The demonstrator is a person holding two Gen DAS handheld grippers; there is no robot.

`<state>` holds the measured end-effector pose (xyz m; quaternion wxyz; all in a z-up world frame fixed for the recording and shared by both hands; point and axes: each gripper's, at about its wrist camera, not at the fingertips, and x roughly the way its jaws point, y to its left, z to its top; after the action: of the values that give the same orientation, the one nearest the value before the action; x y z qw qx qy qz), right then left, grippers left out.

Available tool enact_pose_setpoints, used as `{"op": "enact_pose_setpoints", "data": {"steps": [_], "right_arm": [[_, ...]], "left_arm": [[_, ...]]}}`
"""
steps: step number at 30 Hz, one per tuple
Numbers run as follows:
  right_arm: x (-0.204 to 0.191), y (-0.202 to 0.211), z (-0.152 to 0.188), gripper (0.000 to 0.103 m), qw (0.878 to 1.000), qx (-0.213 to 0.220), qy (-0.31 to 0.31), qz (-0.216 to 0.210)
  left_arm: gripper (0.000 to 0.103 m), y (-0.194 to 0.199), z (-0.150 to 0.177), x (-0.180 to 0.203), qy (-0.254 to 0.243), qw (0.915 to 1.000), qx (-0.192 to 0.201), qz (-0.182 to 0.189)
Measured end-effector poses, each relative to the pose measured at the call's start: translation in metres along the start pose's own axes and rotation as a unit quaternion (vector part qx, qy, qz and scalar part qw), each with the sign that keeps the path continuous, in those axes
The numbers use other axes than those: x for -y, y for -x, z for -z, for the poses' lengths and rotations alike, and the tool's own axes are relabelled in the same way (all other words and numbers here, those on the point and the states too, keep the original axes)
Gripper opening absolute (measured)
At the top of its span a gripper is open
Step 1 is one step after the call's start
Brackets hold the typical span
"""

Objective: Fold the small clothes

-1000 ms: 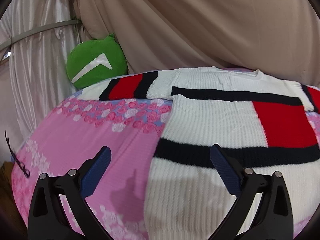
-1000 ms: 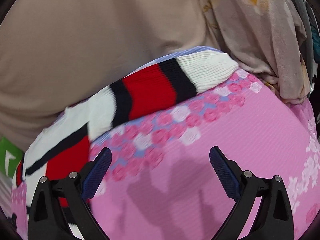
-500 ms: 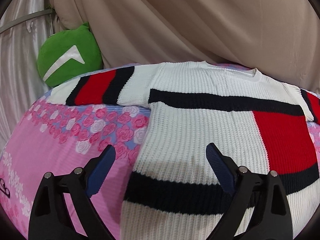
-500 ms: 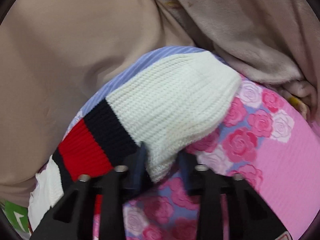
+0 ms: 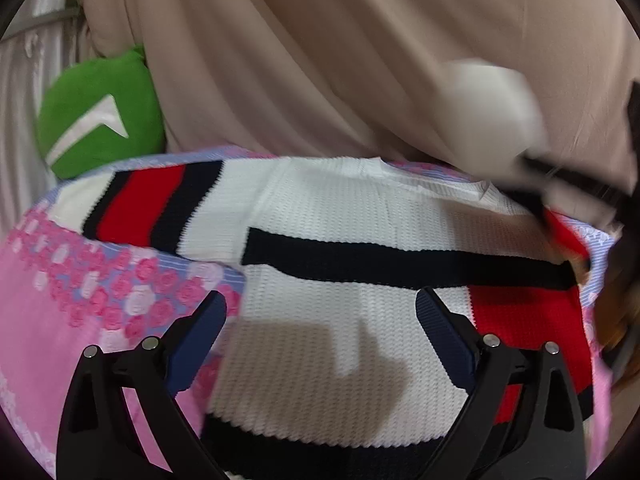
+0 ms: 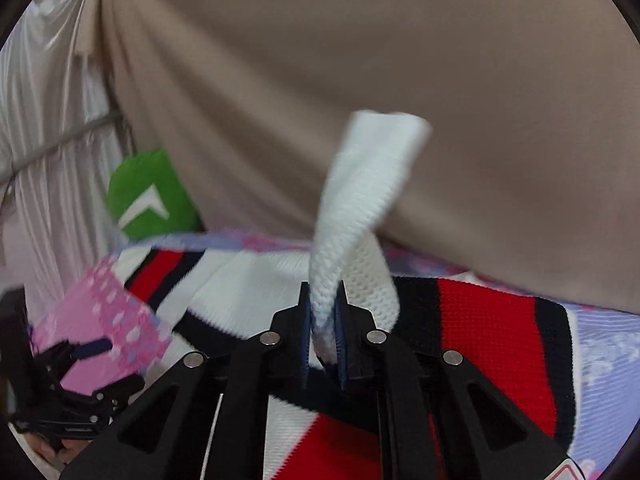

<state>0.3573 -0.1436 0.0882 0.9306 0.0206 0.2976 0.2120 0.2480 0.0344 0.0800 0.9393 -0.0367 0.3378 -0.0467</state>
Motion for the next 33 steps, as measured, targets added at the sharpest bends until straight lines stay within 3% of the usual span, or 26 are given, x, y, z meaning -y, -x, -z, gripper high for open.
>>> {"op": "enact_pose_setpoints", "data": {"steps": [2,4,6,8,12,15,17,19,20,21,22,23,24,26,27,28,31,33], "right_arm": [[-0.014,-0.017,0.018,0.014,1.000,-0.022,0.015,0.006],[-0.005,-0.002,0.032,0.016,1.000,-0.017,-0.005,0.008],[0.020,0.015,0.040,0.029,0.999,0.000,-0.036,0.024],[0.050,0.036,0.057,0.049,0.996,0.017,-0.067,0.053],[0.113,0.068,0.071,0.058,0.986,0.008,-0.112,0.127],[0.148,0.065,0.079,0.066,0.978,-0.015,-0.155,0.142],[0.167,0.056,0.083,0.070,0.972,-0.030,-0.184,0.140],[0.178,0.041,0.084,0.072,0.969,-0.048,-0.198,0.139],[0.182,0.032,0.086,0.072,0.966,-0.060,-0.203,0.146],[0.178,0.023,0.085,0.071,0.965,-0.069,-0.201,0.154],[0.177,0.022,0.083,0.055,0.966,-0.068,-0.192,0.159],[0.175,0.025,0.080,0.015,0.969,-0.058,-0.185,0.152],[0.173,0.038,0.075,0.010,0.972,-0.034,-0.190,0.133],[0.174,0.074,0.070,0.010,0.974,0.042,-0.206,0.091],[0.179,0.089,0.073,0.010,0.971,0.070,-0.208,0.094],[0.189,0.091,0.079,0.009,0.968,0.068,-0.211,0.116],[0.231,0.051,0.112,0.009,0.956,-0.046,-0.236,0.170],[0.238,0.065,0.121,0.009,0.953,-0.029,-0.256,0.158]], "left_arm": [[0.093,-0.015,-0.002,-0.001,0.004,0.9995,-0.023,0.021],[0.094,-0.033,-0.004,-0.003,0.006,0.9983,-0.043,0.039],[0.094,-0.049,-0.005,-0.006,0.010,0.9978,-0.056,0.035],[0.094,-0.067,-0.007,-0.012,0.023,0.9966,-0.073,0.032],[0.093,-0.100,-0.021,-0.024,0.079,0.9906,-0.099,0.051],[0.091,-0.118,-0.032,-0.024,0.101,0.9882,-0.104,0.050],[0.076,-0.128,-0.038,-0.020,0.105,0.9869,-0.111,0.054],[0.042,-0.136,-0.042,-0.015,0.099,0.9869,-0.113,0.059],[0.032,-0.136,-0.044,-0.014,0.096,0.9873,-0.114,0.057],[0.012,-0.136,-0.048,-0.012,0.090,0.9884,-0.110,0.053],[0.007,-0.134,-0.053,-0.012,0.089,0.9894,-0.103,0.050],[0.007,-0.129,-0.058,-0.012,0.089,0.9902,-0.092,0.057],[0.007,-0.119,-0.066,-0.014,0.091,0.9913,-0.071,0.063],[0.007,-0.098,-0.075,-0.016,0.095,0.9925,-0.032,0.070],[0.007,-0.091,-0.078,-0.016,0.091,0.9938,-0.017,0.062],[0.007,-0.091,-0.078,-0.014,0.082,0.9952,-0.015,0.051],[0.007,-0.121,-0.063,-0.003,0.052,0.9965,-0.053,0.037],[0.007,-0.142,-0.050,0.001,0.048,0.9952,-0.082,0.025]]}}
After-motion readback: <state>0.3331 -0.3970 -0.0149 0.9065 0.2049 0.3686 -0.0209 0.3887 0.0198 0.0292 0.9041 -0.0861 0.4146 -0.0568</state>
